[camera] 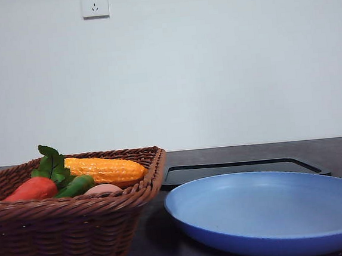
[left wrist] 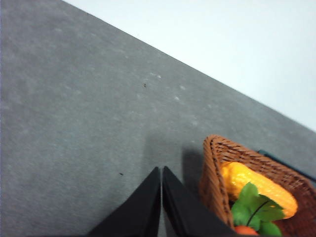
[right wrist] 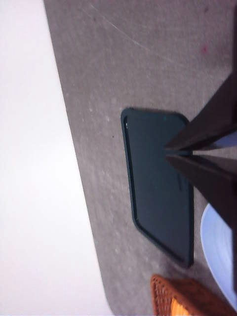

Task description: Transfer egg from basket to plate and serve

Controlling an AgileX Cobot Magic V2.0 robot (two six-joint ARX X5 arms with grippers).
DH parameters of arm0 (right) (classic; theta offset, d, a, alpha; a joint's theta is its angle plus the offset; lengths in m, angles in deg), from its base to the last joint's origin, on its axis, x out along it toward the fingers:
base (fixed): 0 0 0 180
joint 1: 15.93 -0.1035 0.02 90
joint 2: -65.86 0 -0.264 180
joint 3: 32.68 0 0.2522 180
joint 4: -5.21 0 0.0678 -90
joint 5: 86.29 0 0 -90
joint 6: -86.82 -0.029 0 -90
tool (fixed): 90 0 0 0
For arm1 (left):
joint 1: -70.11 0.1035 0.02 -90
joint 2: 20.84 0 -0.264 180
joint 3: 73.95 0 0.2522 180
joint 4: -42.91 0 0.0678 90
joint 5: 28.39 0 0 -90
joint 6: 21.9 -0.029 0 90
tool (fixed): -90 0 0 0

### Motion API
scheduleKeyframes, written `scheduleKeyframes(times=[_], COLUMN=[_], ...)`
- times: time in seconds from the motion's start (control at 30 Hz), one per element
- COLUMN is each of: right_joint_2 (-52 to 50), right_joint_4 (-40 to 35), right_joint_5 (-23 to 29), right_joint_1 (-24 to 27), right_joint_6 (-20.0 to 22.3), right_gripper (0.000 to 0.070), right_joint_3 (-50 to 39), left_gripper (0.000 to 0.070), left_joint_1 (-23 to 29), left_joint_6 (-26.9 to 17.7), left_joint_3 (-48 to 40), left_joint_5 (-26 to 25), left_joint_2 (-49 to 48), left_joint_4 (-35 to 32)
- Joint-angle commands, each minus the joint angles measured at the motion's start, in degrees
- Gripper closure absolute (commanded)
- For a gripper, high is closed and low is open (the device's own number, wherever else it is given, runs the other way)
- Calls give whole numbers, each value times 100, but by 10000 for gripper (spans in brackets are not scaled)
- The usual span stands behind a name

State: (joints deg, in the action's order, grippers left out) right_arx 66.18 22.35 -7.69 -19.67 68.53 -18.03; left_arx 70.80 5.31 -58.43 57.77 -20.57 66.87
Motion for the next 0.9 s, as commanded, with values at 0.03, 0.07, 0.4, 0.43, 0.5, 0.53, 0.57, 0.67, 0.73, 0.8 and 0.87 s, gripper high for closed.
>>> scheduleKeyframes(times=[0.03,0.07,0.4,0.43,0.5,0.53,0.57,0.67,0.73,0.8,0.87], right_joint_2=[-11,-11,281,384,642,767,931,1438,1779,2150,2522], right_joint_4=[-52,-13,1365,1463,1592,1642,1682,1827,1927,2023,2137], right_joint_5=[-125,-138,-30,-28,-9,12,43,44,24,-87,-204], right_joint_1=[-13,-13,-13,-13,-13,-11,-13,-13,-13,-13,-13], right_joint_6=[-414,-442,-486,-486,-486,-484,-484,-477,-429,-303,-211], right_gripper=[700,700,700,700,700,700,700,700,700,700,700], right_joint_3=[0,39,1104,1223,1452,1553,1660,1966,2156,2355,2565], left_gripper=[700,700,700,700,700,700,700,700,700,700,700], left_joint_1=[9,9,9,9,9,9,9,9,7,0,-2], left_joint_6=[470,527,630,630,625,621,600,506,427,294,119], left_joint_3=[-146,-146,460,565,784,884,991,1335,1561,1815,2095], left_joint_5=[-104,-205,-924,-962,-1046,-1108,-1190,-1508,-1785,-2104,-2449], left_joint_2=[-11,-11,270,373,616,749,907,1454,1822,2235,2650], left_joint_4=[33,-9,121,156,230,238,238,267,271,294,410])
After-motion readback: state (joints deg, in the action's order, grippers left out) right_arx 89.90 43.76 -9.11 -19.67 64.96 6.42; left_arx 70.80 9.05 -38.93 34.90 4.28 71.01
